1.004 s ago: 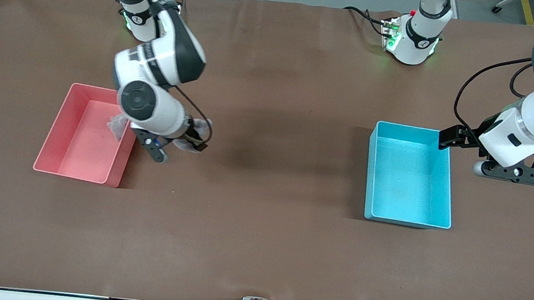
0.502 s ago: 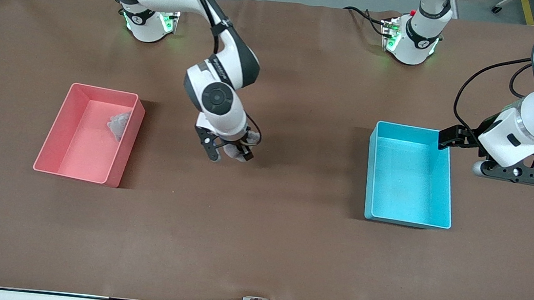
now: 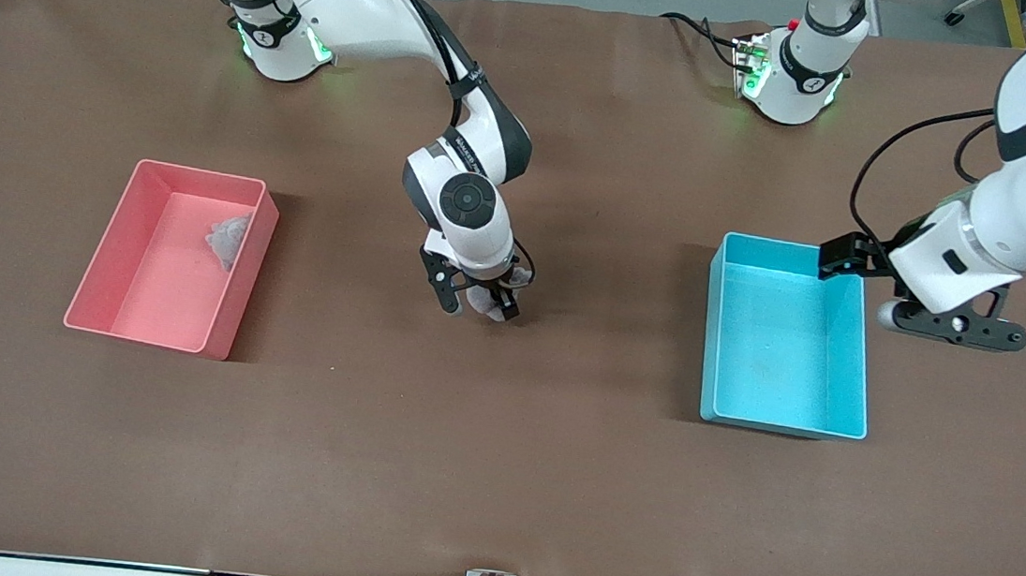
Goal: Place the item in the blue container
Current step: 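Carry the plush to mid-table with the right gripper while the left gripper approaches, then open the right gripper to set the plush on the table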
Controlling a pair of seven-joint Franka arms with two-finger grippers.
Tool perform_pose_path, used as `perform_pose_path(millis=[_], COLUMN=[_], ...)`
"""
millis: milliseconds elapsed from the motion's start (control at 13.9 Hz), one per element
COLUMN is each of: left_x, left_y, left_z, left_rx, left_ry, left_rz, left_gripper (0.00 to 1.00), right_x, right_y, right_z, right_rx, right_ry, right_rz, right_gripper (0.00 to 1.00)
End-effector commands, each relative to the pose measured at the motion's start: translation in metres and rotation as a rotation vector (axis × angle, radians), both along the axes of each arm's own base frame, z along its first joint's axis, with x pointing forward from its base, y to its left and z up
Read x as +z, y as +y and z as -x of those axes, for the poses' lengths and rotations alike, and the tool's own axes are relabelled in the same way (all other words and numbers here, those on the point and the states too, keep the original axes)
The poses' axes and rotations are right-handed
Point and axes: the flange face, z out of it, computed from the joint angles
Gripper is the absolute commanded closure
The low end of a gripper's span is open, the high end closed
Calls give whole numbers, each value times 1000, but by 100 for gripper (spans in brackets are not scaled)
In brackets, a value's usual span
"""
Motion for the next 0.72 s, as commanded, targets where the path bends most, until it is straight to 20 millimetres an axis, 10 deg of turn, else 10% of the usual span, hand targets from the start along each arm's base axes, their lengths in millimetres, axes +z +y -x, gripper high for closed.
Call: perform_pose_path(millis=[0,72,215,646], left_x=[-6,-6,-16,-30], left_y=[-33,-36,-56,-106], left_z=[6,5,3,3], left_rx=[-33,-33,-53,-106], left_ry=[23,18,26,-10], left_rz=[32,49,95,139], left_gripper=[0,0,0,0], right_x=[-12,-15,-15,39], right_y=[3,1,-2,-19], right_z=[-2,-4,-6,-48], right_rx=[-22,-24,-10,-20], right_ry=[-6,-4,-7,-5], right_rz=[5,8,11,-12], right_gripper=[58,25,3,0])
